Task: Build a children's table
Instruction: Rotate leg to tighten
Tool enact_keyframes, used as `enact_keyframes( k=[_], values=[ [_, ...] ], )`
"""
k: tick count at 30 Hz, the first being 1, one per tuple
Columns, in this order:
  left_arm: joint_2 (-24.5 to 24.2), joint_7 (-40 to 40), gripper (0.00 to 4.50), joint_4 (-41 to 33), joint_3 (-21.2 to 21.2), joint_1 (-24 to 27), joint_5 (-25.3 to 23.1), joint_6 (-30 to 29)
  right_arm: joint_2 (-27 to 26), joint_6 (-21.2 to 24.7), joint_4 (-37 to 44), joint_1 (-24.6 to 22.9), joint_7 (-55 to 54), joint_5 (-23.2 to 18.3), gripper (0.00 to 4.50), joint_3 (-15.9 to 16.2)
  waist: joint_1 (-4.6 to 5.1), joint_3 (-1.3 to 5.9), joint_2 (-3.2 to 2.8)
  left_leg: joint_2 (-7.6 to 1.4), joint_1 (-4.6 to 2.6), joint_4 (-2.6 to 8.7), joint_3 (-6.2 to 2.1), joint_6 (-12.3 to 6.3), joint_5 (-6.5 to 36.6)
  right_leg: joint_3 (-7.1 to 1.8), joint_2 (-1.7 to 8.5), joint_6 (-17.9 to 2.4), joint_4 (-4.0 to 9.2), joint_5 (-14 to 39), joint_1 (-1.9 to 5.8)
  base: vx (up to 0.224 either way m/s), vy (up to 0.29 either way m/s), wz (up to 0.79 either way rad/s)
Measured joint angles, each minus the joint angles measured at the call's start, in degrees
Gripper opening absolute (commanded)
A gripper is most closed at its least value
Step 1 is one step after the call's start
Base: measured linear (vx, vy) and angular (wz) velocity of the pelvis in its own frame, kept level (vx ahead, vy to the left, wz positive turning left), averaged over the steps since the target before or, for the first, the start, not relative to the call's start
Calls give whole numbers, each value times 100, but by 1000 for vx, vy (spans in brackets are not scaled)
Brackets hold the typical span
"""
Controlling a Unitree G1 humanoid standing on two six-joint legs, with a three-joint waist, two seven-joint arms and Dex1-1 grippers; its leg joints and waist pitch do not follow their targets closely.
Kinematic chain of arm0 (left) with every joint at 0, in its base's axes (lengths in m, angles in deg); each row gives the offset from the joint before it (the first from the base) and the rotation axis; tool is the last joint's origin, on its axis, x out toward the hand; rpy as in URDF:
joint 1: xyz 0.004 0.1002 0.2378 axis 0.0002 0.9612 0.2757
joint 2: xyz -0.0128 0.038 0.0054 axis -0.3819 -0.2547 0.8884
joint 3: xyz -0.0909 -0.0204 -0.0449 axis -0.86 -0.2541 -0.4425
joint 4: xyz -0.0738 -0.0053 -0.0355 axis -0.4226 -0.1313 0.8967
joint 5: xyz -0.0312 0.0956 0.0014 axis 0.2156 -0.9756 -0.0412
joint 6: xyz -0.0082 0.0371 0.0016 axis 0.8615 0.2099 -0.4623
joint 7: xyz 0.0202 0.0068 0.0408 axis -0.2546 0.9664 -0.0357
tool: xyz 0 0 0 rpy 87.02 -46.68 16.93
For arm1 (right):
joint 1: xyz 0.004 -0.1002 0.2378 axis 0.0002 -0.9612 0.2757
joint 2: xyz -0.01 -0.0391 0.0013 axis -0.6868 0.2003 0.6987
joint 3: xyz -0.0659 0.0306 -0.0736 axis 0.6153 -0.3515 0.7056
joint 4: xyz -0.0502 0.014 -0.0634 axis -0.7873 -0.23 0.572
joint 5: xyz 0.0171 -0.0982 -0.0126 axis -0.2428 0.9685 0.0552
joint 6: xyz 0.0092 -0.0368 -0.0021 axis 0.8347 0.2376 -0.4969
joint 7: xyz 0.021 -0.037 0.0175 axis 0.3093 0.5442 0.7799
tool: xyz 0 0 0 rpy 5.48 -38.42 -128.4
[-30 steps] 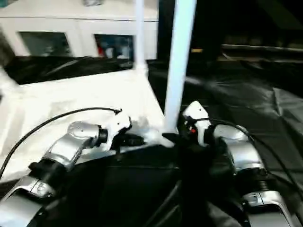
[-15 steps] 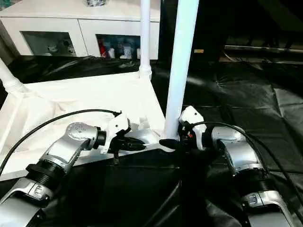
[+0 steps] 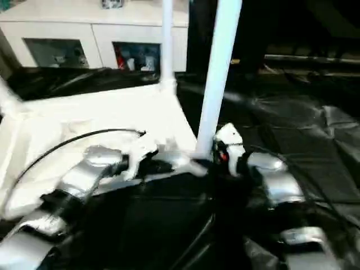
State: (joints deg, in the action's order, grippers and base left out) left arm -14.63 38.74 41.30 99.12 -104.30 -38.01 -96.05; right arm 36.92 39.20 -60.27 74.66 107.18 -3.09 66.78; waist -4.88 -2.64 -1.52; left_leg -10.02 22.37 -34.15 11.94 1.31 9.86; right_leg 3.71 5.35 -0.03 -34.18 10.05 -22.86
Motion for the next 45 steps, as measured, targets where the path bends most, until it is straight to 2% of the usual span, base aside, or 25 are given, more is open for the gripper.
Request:
enact_keyframes(
  k=[6,8,13,15,18,19,21,23,29,32,35,39,45],
  values=[
    [787,-1409,0,559,-142,-359,-171,-287,-862,123,-280,212,-2243,172,265,-513,22,1,-7,5,-16,2,0,1,0,-7,0,11,6,6,14,0,0,0],
    [1006,-1751,0,647,-160,-394,-236,-307,-1034,111,-386,312,-2750,245,265,-552,15,5,-14,7,-16,3,0,1,1,-7,2,25,10,15,18,0,0,0],
    [1078,-1895,0,701,-170,-411,-265,-305,-1172,55,-441,351,-3096,362,265,-578,5,17,-33,8,-21,12,0,1,1,-6,2,28,11,16,21,0,0,0],
    [1077,-1906,0,707,-156,-411,-313,-262,-1190,14,-449,351,-3119,362,320,-590,6,17,-33,8,-21,13,-1,1,1,-5,2,28,11,16,20,0,0,0],
    [1047,-1905,0,744,-125,-423,-361,-159,-1214,-26,-461,351,-3083,356,344,-597,7,16,-32,8,-20,16,0,1,1,-5,2,29,12,17,18,0,0,0],
    [1029,-1900,0,752,-108,-428,-363,-135,-1206,-33,-461,351,-3043,356,344,-597,8,16,-32,8,-20,17,-1,1,1,-5,2,30,12,17,17,0,0,0],
    [944,-1846,0,759,-98,-432,-364,-70,-1073,-31,-442,344,-2746,353,375,-549,17,13,-29,8,-18,21,-1,1,1,-4,2,30,12,17,13,0,0,0],
    [846,-1789,0,767,-98,-433,-360,-6,-933,0,-328,299,-2366,324,378,-501,36,13,-29,8,-17,31,0,1,1,-3,1,31,11,16,5,0,0,0],
    [376,-1146,0,810,-106,-433,-296,325,36,9,468,-16,-582,240,378,10,50,4,-21,2,-14,52,-9,2,0,10,-5,33,7,14,-4,0,0,0],
    [49,-474,0,804,-105,-416,-164,518,427,3,676,-176,302,157,378,218,43,3,-21,1,-9,49,-10,2,0,11,-5,5,8,-3,-8,0,0,0],
    [-224,115,0,626,-94,-318,-19,528,573,-9,692,-185,646,157,378,278,20,4,-21,1,5,39,-9,1,-1,10,-5,4,10,-3,-17,0,0,0],
    [-493,944,0,337,-21,-165,158,521,662,-4,744,-187,928,110,378,361,-62,3,-21,1,35,27,-7,-11,-2,10,-2,5,13,7,-33,0,0,0],
    [-622,1288,0,231,8,-99,239,492,664,-4,786,-194,1212,90,378,436,-103,3,-21,0,47,13,-6,-4,2,10,0,4,5,6,-40,0,0,0]
  ],
)
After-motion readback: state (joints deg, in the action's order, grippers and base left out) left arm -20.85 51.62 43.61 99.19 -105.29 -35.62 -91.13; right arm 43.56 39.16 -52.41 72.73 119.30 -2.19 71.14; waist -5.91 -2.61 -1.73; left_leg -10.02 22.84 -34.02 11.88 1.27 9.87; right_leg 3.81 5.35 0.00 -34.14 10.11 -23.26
